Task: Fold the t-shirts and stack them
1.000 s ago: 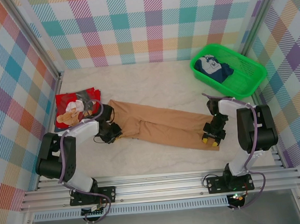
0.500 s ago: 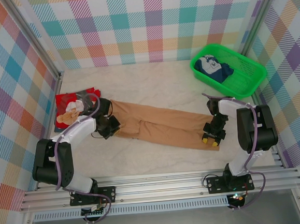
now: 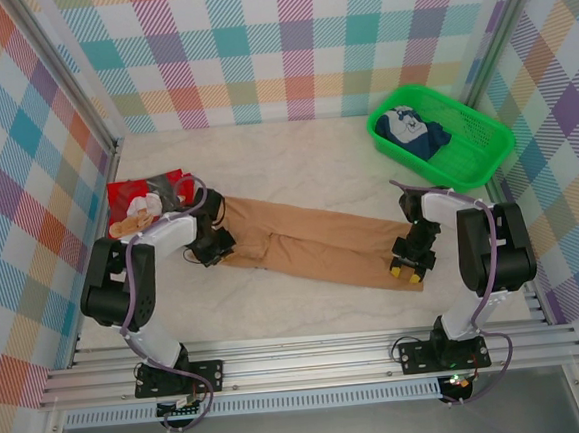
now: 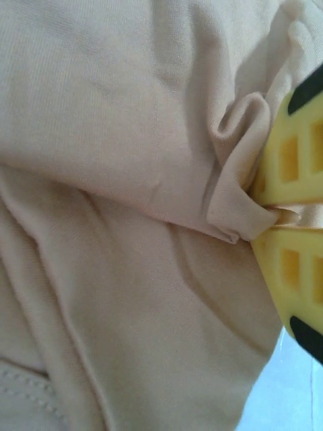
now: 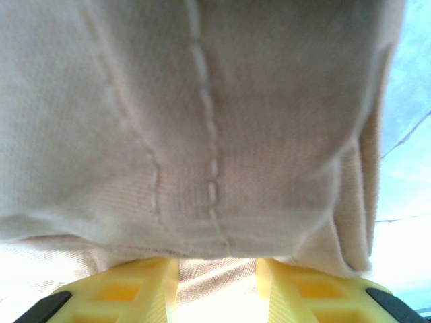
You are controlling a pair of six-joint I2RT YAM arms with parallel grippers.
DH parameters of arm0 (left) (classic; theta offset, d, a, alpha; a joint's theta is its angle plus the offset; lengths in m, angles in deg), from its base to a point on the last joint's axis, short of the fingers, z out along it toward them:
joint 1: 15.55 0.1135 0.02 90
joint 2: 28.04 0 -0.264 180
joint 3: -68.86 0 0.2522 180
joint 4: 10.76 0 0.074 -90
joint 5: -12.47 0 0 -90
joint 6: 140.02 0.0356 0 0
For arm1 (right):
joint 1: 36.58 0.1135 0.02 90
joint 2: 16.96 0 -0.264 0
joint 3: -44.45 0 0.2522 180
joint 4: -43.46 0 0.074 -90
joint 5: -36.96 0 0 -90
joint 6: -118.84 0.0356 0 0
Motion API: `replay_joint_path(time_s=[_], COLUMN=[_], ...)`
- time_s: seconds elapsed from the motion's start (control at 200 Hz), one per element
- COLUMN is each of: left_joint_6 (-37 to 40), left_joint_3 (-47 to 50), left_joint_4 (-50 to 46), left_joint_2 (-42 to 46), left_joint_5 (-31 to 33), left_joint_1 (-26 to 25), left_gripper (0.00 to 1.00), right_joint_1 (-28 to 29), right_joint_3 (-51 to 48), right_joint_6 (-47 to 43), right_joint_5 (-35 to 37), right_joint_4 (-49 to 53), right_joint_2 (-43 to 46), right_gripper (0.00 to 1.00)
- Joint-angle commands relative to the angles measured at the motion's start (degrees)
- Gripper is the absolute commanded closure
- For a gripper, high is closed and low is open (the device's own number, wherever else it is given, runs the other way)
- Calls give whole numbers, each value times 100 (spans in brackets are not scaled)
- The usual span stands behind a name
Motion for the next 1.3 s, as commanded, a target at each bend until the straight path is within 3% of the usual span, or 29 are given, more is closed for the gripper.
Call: replay_joint_path(time_s=[0.0, 0.08, 0.2, 0.33, 0.435, 0.51, 0.67, 0.79, 0.855, 0.95, 1.11, 1.295], left_joint_6=[124, 9, -420, -1381, -1839, -1986, -1954, -1794, -1669, -1502, -1238, -1079], left_joint_3=[-103, -258, -553, -107, 186, 125, -320, -607, -897, -1453, -2893, -5290], left_joint_4=[-633, -997, -1489, -1199, -640, -346, -204, -223, -242, -202, -272, -555], left_joint_2=[350, 790, 1020, 1057, 836, 445, -216, -624, -832, -1341, -2399, -3863], left_joint_5=[554, 751, 547, 7, -42, -28, 187, 257, 346, 330, 248, -151], left_joint_1=[-42, -46, -122, -178, -187, -187, -198, -178, -161, -93, 12, 68], left_gripper=[72, 54, 50, 56, 59, 62, 65, 68, 67, 67, 65, 60], right_joint_1=[-51, -70, -86, -98, -149, -238, -477, -508, -455, -219, -38, 494], right_joint_3=[-26, 79, 404, 773, 993, 1195, 1473, 1545, 1587, 1370, 826, 325], right_joint_6=[-43, -22, 69, 121, -2, -119, -251, -218, -212, -229, 223, 799], right_joint_5=[358, 328, 216, 254, 377, 460, 532, 468, 537, 712, 112, -709], right_joint_4=[-291, -185, 48, 30, -295, -420, -420, -176, 59, 111, 244, 134], right_joint_2=[5, 163, 471, 735, 499, 68, -664, -1037, -1204, -969, -361, 88], right_gripper=[64, 64, 58, 53, 53, 60, 62, 70, 77, 75, 71, 69])
